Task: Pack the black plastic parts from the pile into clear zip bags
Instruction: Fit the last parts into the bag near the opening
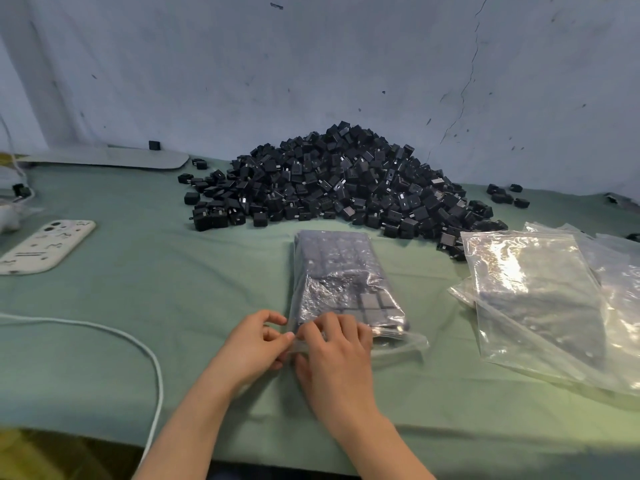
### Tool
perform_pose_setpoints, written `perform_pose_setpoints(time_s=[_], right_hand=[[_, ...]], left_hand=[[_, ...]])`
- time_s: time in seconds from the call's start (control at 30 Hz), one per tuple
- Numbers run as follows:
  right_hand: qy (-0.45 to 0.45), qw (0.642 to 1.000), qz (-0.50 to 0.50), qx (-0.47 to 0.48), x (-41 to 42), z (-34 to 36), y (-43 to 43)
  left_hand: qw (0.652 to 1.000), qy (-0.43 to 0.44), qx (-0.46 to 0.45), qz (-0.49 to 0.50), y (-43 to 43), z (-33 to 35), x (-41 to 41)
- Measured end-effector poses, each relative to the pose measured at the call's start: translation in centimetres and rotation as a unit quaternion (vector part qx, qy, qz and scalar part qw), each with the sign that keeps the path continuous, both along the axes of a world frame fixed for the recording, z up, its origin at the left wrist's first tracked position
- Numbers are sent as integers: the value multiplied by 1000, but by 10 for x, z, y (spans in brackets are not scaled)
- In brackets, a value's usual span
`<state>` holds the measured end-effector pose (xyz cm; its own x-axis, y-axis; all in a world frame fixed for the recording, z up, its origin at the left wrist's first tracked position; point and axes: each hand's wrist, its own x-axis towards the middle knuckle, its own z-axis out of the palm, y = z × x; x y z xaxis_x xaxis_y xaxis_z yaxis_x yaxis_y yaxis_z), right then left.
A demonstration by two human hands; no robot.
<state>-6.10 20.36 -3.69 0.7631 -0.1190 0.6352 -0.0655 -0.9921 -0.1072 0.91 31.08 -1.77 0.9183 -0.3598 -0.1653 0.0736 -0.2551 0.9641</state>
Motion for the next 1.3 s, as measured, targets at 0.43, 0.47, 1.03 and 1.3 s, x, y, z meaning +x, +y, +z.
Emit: perform_pose_setpoints(time_s=[0.43, 0.47, 1.03, 1.3], right_hand=[[-51, 999, 2, -15, 8, 1, 2], [-50, 999, 8, -19, 8, 1, 1], [-49, 999, 8, 17, -4, 1, -50], [-41, 998, 7, 49, -15, 4, -60]], left_hand=[[997, 45, -64, 14, -3, 3, 3], [997, 48, -58, 10, -3, 4, 3], [976, 98, -174, 86, -11, 4, 4], [977, 89, -167, 96, -9, 4, 4]])
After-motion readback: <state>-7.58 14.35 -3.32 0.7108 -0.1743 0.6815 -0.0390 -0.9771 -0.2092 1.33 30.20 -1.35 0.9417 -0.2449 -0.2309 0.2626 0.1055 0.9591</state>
